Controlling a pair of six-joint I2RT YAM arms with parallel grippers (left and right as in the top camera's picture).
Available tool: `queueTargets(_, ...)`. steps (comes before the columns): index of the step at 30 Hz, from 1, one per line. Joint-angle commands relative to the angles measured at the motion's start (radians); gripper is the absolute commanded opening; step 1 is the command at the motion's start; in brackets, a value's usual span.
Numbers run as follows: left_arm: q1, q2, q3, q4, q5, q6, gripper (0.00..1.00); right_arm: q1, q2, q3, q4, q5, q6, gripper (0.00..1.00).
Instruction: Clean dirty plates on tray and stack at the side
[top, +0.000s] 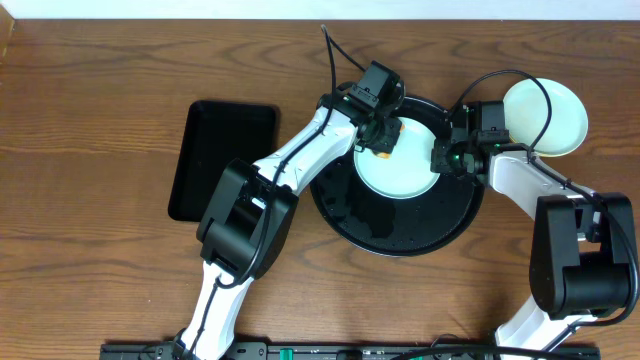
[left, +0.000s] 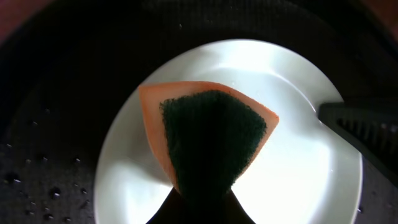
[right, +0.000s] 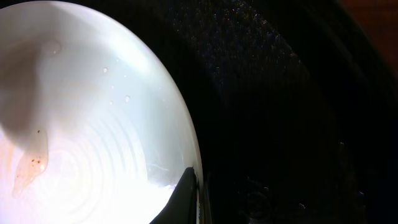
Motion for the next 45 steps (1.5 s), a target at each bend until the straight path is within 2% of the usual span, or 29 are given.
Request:
queueTargets(1,0.005,0.035,-0.001,0.009,-0.040,0.045,0.08,0.021,0.024,-0.012,-0.011,-0.016,-0.007,0.01)
queueTargets(12,0.005,0.120,-0.006,0.018,-0.030,0.044,0.08,0.021,0.024,-0.012,-0.008,-0.016,-0.007,0.01)
queueTargets(20,0.006,0.116,-0.002,-0.033,0.333,0.044,0.07,0.021,0.024,-0.012,-0.004,-0.016,-0.007,0.01)
queueTargets(24,0.018,0.080,0.023,-0.030,0.374,0.040,0.07,0.021,0.024,-0.012,-0.004,-0.016,-0.007,0.01)
queueTargets(29,0.050,-0.072,0.055,-0.016,0.374,0.040,0.08,0.021,0.024,-0.012,-0.004,-0.017,-0.007,0.01)
queueTargets(34,0.108,-0.238,0.056,-0.034,0.365,0.040,0.08,0.021,0.024,-0.012,-0.005,-0.017,-0.007,0.01)
queueTargets(38,0.197,-0.333,0.056,-0.175,0.187,0.040,0.08,0.022,0.024,-0.012,-0.008,-0.016,-0.007,0.01)
queueTargets(42,0.299,-0.334,0.049,-0.367,-0.034,0.040,0.08,0.022,0.024,-0.012,-0.008,-0.017,-0.007,0.01)
queueTargets(45,0.366,-0.327,0.022,-0.443,-0.053,0.040,0.08,0.022,0.024,-0.012,-0.008,-0.017,-0.007,0.01)
